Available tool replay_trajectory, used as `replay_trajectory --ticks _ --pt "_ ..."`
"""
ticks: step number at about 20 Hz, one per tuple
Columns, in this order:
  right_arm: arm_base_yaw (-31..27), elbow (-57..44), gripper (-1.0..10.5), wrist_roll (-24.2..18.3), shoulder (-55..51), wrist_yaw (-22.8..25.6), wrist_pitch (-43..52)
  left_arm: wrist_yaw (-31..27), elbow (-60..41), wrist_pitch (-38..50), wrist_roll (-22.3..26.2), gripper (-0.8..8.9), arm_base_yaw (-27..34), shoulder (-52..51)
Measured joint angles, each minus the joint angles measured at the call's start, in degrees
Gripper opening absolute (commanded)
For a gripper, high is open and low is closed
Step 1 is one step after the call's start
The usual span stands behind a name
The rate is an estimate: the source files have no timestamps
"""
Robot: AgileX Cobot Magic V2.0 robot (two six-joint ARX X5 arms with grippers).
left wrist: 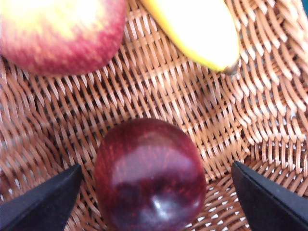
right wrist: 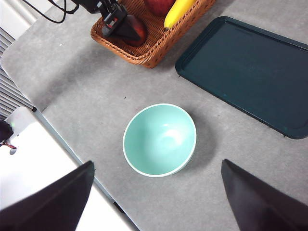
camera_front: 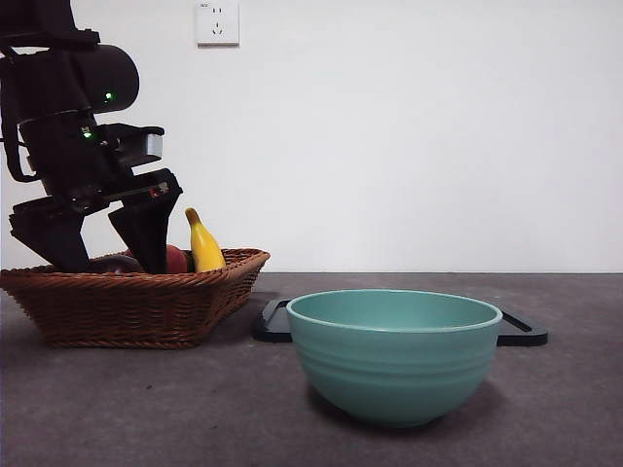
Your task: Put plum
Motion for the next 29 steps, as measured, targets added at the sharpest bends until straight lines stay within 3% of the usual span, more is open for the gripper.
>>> replay_trajectory --ticks 11,15,25,29 --pt "0.00 0.00 4.2 0.00 0.00 0.00 0.00 -0.52 0.00 -1.70 0.77 3.68 0.00 0.00" --pt "0.00 0.00 4.2 0.00 0.00 -0.02 0.00 -0.52 0.00 -1.68 0.87 2.75 0.00 0.00" --pt "0.00 0.00 4.2 0.00 0.00 0.00 0.00 -0.42 0.00 -1.62 0.85 2.75 0.00 -0.37" --pt "0.00 0.00 4.2 0.00 0.00 -0.02 0.00 -0.07 0.48 -2.64 0.85 2.75 -0.76 -6.23"
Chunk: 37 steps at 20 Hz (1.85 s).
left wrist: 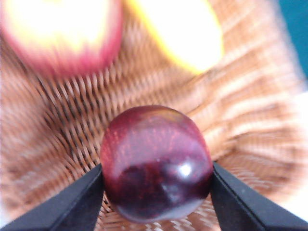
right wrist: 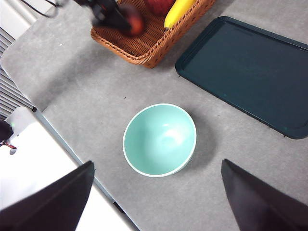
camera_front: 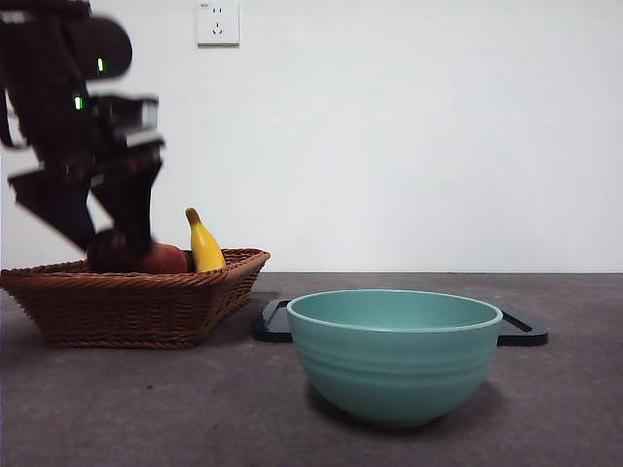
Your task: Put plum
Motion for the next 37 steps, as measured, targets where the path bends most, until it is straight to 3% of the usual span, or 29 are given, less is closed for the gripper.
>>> replay_trajectory --ticks 5,8,11,16,23,31,37 --pt "0.00 0.00 4.2 0.00 0.00 0.02 0.00 0.94 0.37 -1.64 -0.02 2.76 -5.14 -10.27" --pt "0.00 0.00 4.2 0.00 0.00 0.02 0.00 6.03 0.39 -2.45 -0.74 2.75 -11.10 -15.30" --pt "0.00 0.00 4.2 0.00 0.00 0.02 0.00 7.32 0.59 -2.49 -0.96 2.75 -17.51 -16.26" --pt "0.00 0.00 4.2 0.00 0.00 0.02 0.00 7.34 0.59 -1.44 -1.11 2.75 -26.27 -13.70" --pt "0.00 0.00 4.2 0.00 0.00 0.02 0.00 7.34 0.59 1.49 -1.09 2.75 -33.64 -4.24" --pt "0.00 0.00 4.2 0.00 0.00 0.02 0.00 4.50 0.59 3.15 0.92 2.75 -36.13 6.93" --pt "0.00 0.00 4.2 0.00 0.00 0.04 0.00 2.58 0.59 3.23 2.47 2.81 -36.83 8.87"
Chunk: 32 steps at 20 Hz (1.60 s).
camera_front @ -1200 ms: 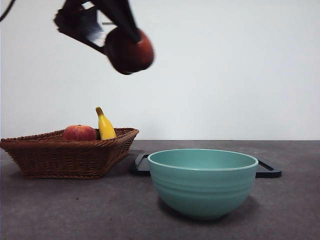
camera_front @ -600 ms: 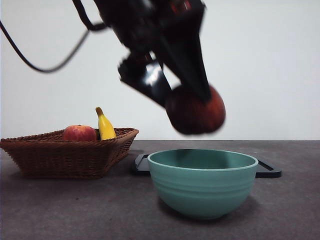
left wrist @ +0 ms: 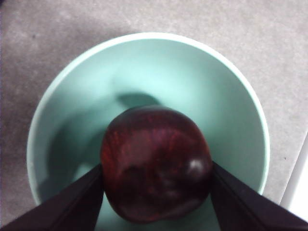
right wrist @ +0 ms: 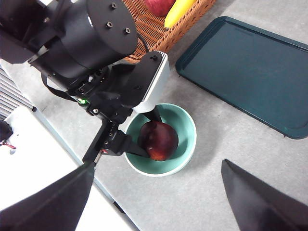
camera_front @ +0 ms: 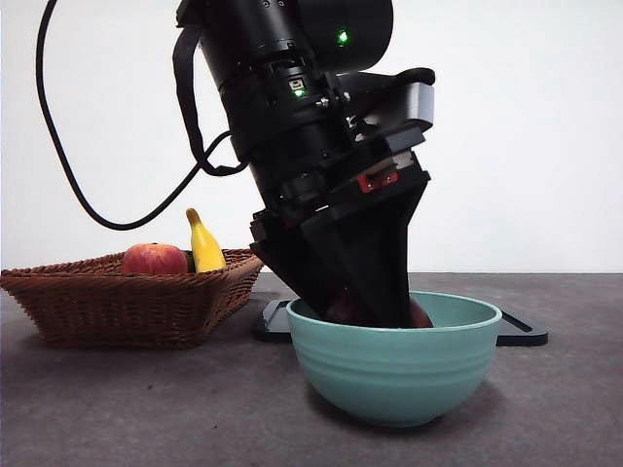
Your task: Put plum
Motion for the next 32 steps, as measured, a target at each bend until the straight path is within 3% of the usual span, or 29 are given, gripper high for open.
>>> replay_trajectory --ticks 5,19,25,30,32 --pt "0.00 0.00 4.2 0.00 0.00 0.00 0.00 0.02 0.00 0.00 0.13 4.12 -0.04 0.00" --pt "0.00 0.00 4.2 -0.04 0.00 1.36 0.00 0.02 7.17 -4.44 -0.94 4.06 0.87 -2.08" --pt "0.00 0.00 4.2 -0.09 0.00 1.42 0.50 0.04 7.32 -3.50 -2.34 4.06 8.90 -16.28" --pt "0.00 0.00 4.2 -0.11 0.00 1.42 0.70 0.28 7.34 -6.43 -3.39 4.05 19.34 -26.93" --pt "0.00 0.00 4.2 -0.11 0.00 1.42 1.51 2.93 7.28 -8.79 -3.48 4.05 23.52 -30.45"
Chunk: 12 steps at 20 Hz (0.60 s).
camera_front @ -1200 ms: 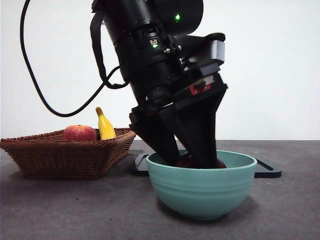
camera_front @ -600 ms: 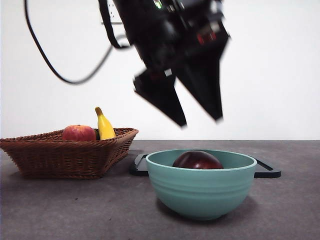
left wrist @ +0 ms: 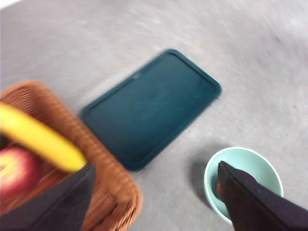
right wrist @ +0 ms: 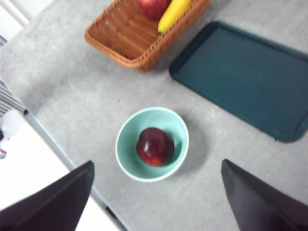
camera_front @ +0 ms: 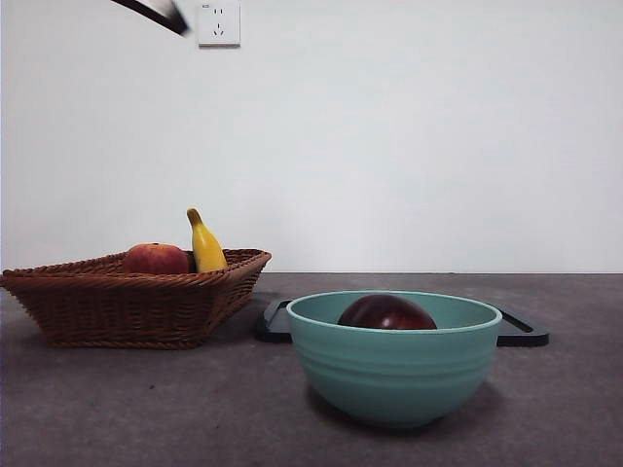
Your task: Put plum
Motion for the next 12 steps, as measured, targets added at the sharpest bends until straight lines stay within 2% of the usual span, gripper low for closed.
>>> replay_trajectory --ticks 5,9,12 --pt "0.00 0.00 4.2 -0.02 0.00 0.00 0.92 10.34 -8.81 -2.01 -0.15 4.05 6.51 -7.13" --pt "0.00 0.00 4.2 0.00 0.00 0.00 0.92 16.06 -19.85 -3.52 -0.50 4.05 6.75 -13.20" --pt "0.00 0.00 4.2 0.00 0.00 0.00 0.92 21.75 -23.80 -8.07 -0.20 4.05 6.75 -14.60"
